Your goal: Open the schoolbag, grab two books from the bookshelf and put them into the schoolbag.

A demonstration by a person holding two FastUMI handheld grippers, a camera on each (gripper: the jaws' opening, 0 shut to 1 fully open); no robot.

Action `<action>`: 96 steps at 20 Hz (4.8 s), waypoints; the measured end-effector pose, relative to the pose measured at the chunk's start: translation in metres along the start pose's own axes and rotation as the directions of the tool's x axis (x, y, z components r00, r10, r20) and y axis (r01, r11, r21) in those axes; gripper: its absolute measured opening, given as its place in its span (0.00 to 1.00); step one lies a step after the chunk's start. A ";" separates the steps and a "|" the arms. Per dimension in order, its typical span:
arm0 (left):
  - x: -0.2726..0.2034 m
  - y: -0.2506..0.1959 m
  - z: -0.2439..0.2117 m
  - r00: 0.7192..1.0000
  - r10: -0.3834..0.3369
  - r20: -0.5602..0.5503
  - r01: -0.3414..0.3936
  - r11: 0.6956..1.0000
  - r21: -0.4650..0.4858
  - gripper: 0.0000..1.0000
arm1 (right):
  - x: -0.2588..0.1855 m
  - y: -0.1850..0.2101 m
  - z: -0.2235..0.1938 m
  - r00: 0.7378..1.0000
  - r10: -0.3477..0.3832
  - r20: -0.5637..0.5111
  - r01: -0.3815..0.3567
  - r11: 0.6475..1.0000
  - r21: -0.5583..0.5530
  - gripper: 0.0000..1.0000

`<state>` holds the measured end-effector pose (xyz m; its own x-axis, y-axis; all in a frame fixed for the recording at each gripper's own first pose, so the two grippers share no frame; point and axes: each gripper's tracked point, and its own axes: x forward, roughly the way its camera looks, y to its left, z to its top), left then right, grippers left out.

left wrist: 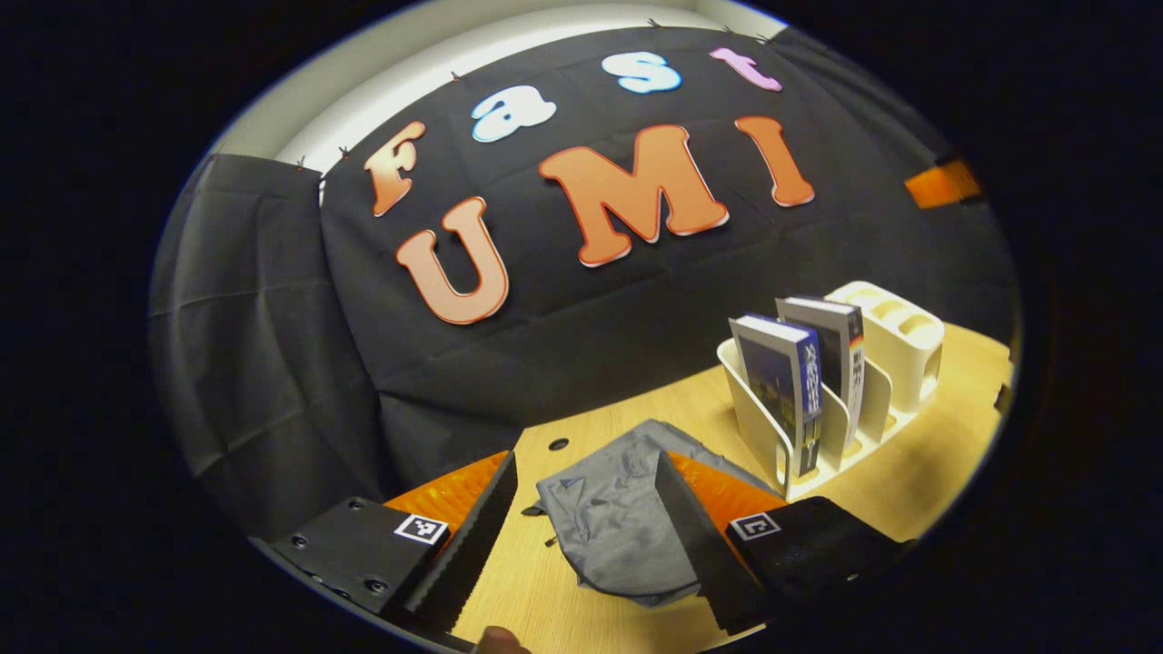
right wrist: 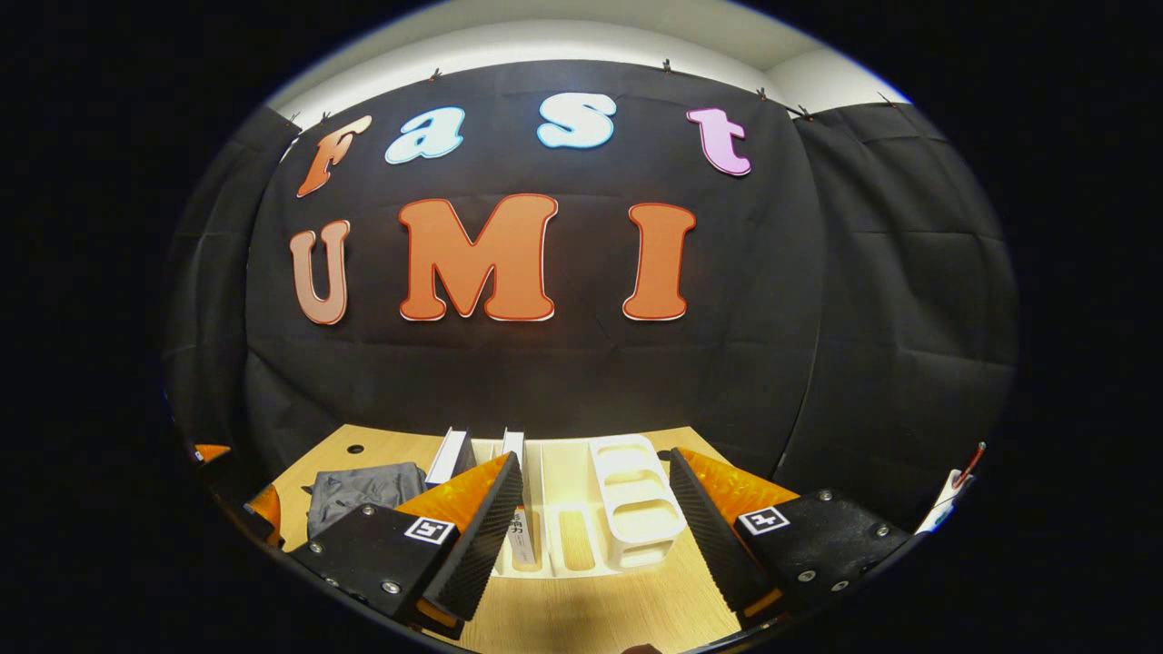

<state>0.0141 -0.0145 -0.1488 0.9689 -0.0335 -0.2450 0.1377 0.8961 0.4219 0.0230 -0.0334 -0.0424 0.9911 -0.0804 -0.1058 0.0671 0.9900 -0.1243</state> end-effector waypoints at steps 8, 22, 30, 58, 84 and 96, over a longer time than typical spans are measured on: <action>0.005 -0.073 -0.108 0.977 -0.110 -0.183 0.151 0.963 0.224 0.97 | -0.003 -0.020 -0.028 0.996 -0.040 -0.085 0.041 0.999 0.003 0.98; 0.049 -0.148 -0.162 0.923 -0.233 -0.306 0.350 0.840 0.415 0.98 | -0.024 -0.072 -0.058 0.971 -0.165 -0.172 0.158 0.986 -0.054 0.98; 0.062 -0.134 -0.148 0.926 -0.221 -0.305 0.350 0.804 0.481 0.97 | -0.016 -0.066 -0.069 0.967 -0.162 -0.196 0.160 0.987 -0.026 0.98; 0.068 -0.126 -0.133 0.759 -0.384 -0.526 0.609 0.705 0.364 0.01 | 0.019 -0.011 -0.048 0.973 0.011 -0.231 0.015 0.994 0.111 0.98; 0.159 0.006 0.045 0.827 -0.476 -0.299 0.555 0.774 0.305 0.01 | -0.020 0.056 -0.005 0.982 -0.070 -0.178 0.089 0.991 0.101 0.98; 0.174 0.014 0.038 0.812 -0.505 -0.292 0.571 0.791 0.221 0.00 | 0.089 0.181 0.070 0.929 0.117 -0.351 -0.216 0.943 -0.255 0.98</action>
<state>0.1928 -0.0250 -0.1522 0.6578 -0.3507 -0.6666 0.7075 0.5914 0.3870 0.1316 0.1468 -0.0051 0.8882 0.0006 -0.4594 -0.1797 0.9208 -0.3462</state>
